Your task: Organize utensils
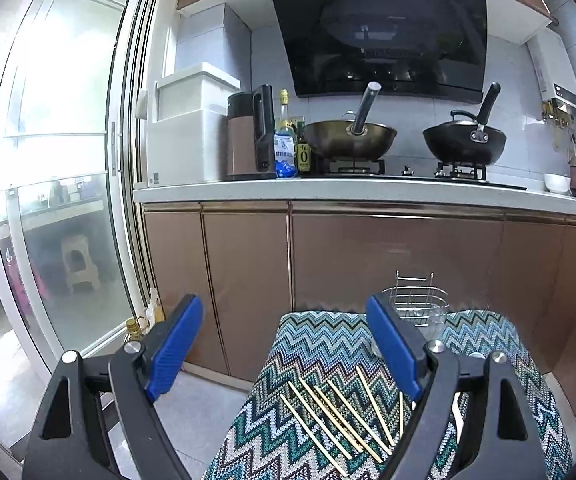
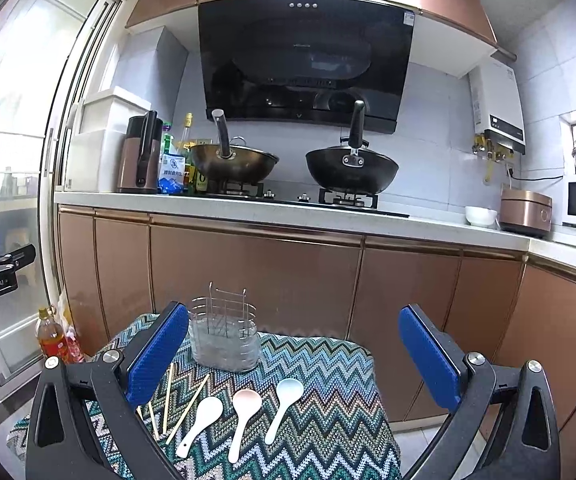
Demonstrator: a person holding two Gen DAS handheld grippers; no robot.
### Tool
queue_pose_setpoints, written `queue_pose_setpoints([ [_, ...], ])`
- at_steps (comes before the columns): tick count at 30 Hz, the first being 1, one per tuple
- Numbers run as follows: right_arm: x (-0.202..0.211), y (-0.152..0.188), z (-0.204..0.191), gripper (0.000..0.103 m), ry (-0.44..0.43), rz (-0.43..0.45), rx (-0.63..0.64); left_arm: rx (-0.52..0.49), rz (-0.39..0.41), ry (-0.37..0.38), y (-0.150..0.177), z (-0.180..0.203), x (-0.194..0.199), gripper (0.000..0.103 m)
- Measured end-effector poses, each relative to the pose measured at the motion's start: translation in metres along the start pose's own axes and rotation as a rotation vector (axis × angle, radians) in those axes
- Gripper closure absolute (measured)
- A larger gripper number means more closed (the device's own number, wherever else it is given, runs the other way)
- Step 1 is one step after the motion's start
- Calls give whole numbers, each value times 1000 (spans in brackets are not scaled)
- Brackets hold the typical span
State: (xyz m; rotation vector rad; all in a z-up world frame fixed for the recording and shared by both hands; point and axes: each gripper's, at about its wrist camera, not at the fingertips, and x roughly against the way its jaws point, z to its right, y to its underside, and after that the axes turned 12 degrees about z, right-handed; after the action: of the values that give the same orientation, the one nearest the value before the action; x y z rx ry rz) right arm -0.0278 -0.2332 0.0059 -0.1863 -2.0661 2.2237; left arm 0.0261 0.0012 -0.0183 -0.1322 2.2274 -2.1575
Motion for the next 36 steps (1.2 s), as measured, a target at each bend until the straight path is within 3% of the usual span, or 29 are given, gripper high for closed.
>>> queue_pose_setpoints([
  [10, -21, 11, 1, 0, -22, -53, -9, -39, -45, -26, 14, 2, -22, 20],
  [15, -39, 26, 6, 0, -52, -101, -19, 50, -110, -9, 17, -16, -49, 20],
  [21, -79, 59, 12, 5, -130, -233, -57, 195, -393, 147, 51, -33, -112, 20],
  [27, -133, 112, 20, 31, -254, -430, -139, 285, -646, 244, 102, -22, -167, 22],
  [30, -154, 135, 21, 44, -317, -511, -169, 350, -770, 289, 126, -12, -194, 38],
  [32, -171, 152, 20, 52, -372, -573, -193, 386, -842, 321, 137, -5, -211, 58],
  [36, -192, 170, 17, 57, -444, -643, -195, 402, -949, 324, 163, 9, -237, 67],
])
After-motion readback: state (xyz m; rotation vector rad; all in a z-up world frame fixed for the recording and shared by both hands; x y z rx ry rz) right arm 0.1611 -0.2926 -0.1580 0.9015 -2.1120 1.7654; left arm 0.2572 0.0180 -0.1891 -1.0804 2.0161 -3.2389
